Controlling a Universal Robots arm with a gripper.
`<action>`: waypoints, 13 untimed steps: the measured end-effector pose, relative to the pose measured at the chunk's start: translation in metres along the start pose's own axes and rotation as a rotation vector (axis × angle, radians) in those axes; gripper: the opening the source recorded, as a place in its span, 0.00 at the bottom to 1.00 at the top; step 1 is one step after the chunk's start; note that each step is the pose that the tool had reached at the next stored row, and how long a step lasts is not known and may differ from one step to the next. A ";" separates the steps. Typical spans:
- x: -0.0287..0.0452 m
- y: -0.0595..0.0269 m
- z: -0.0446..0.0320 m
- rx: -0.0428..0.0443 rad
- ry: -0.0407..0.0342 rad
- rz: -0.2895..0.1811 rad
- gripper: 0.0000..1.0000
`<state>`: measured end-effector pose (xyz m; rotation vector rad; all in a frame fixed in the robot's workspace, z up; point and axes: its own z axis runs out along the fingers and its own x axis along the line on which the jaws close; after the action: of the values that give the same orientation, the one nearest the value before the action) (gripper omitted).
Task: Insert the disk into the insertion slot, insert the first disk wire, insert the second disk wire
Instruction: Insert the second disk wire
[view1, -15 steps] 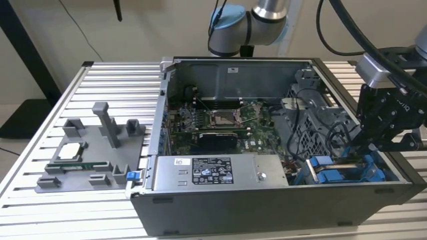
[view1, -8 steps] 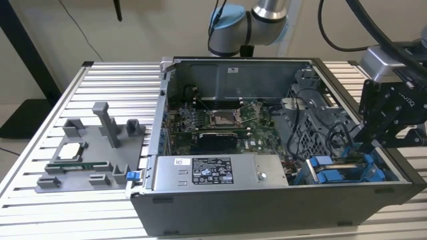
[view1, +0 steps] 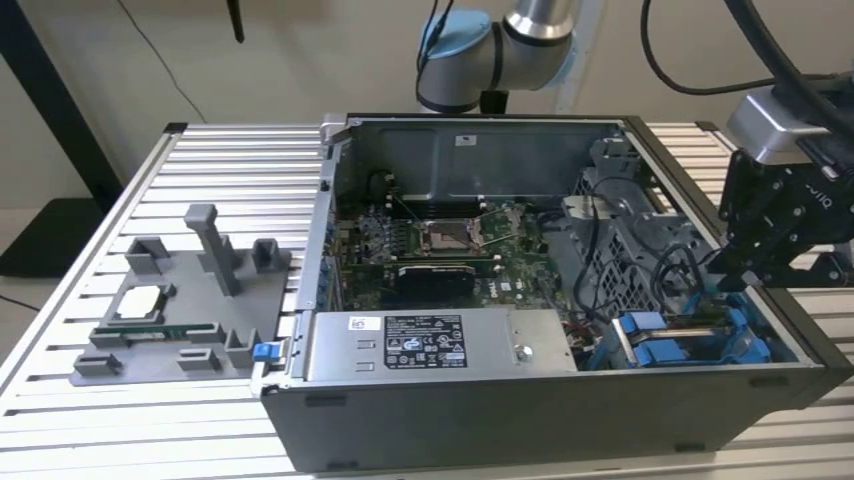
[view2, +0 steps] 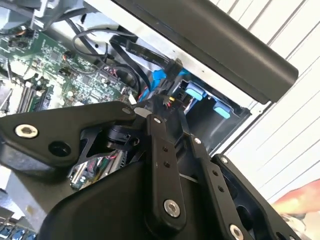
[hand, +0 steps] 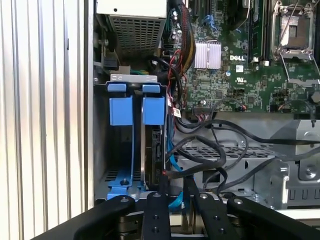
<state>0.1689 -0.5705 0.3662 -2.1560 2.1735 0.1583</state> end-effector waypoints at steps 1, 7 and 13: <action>0.0000 -0.0014 -0.0001 -0.0003 -0.0055 -0.002 1.00; -0.0004 -0.0102 -0.0002 -0.0011 -0.0155 -0.009 1.00; -0.0004 -0.0125 -0.0002 -0.0013 -0.0158 -0.027 1.00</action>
<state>0.1814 -0.5702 0.3662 -2.1766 2.1350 0.1746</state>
